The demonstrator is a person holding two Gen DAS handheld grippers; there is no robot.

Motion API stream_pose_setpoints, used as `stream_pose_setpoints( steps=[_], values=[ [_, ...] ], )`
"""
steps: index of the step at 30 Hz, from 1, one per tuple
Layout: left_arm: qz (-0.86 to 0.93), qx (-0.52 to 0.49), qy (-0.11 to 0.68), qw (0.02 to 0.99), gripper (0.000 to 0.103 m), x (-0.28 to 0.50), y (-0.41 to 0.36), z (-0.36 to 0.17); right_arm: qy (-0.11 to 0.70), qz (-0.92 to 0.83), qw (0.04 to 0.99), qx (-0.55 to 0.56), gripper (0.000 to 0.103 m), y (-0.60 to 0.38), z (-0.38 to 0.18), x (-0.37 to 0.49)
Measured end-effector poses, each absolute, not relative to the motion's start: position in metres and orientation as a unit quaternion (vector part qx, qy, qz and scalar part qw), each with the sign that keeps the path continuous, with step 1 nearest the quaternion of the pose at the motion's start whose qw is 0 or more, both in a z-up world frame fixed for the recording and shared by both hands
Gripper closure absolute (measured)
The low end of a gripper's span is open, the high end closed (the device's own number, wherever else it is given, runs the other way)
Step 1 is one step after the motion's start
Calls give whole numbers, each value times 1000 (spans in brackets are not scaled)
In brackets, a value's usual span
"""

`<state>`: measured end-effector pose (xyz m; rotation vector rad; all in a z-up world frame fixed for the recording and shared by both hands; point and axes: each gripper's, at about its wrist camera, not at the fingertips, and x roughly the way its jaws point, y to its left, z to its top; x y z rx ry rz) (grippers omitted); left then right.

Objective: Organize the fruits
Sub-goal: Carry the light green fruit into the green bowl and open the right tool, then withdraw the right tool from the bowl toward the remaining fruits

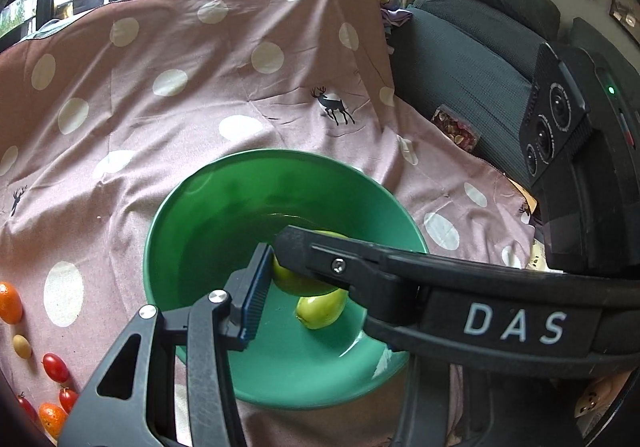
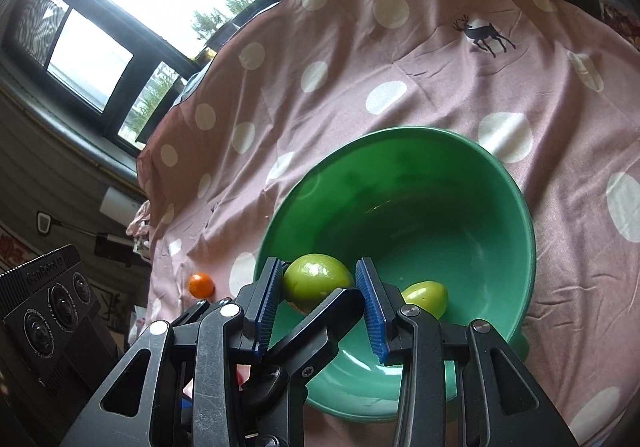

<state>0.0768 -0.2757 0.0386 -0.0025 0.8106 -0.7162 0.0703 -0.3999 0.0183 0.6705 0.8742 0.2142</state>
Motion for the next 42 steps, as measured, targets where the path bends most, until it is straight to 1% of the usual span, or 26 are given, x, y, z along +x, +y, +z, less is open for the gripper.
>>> stream_pose_setpoints(
  steps=[15, 24, 29, 31, 32, 33, 34, 35, 36, 39, 41, 42],
  values=[
    [-355, -23, 413, 838, 58, 88, -285, 19, 444, 65, 837, 313, 62, -409, 2, 78],
    [-354, -35, 420, 835, 58, 89, -282, 14, 454, 56, 836, 305, 62, -405, -1, 81],
    [-350, -38, 410, 842, 57, 82, -274, 17, 458, 48, 837, 294, 61, -399, 0, 82],
    [-349, -44, 401, 846, 52, 77, -267, 23, 453, 40, 843, 289, 60, -399, 4, 81],
    [-346, -51, 398, 848, 46, 76, -262, 25, 448, 36, 847, 284, 57, -398, 7, 79],
    [-344, -57, 393, 851, 43, 73, -256, 29, 442, 33, 850, 283, 54, -398, 10, 77],
    [-344, -64, 388, 853, 37, 71, -250, 32, 435, 31, 854, 282, 46, -398, 14, 75],
    [-344, -71, 381, 855, 32, 67, -243, 37, 428, 31, 859, 280, 41, -398, 18, 73],
    [-343, -77, 374, 858, 27, 64, -236, 41, 422, 31, 863, 277, 40, -397, 21, 71],
    [-330, -99, 357, 868, 18, 54, -211, 55, 403, 33, 871, 277, 38, -397, 32, 66],
    [-321, -110, 348, 874, 17, 46, -194, 64, 393, 30, 876, 276, 32, -394, 38, 63],
    [-316, -117, 344, 877, 16, 42, -184, 67, 389, 28, 880, 272, 32, -392, 41, 61]
  ],
)
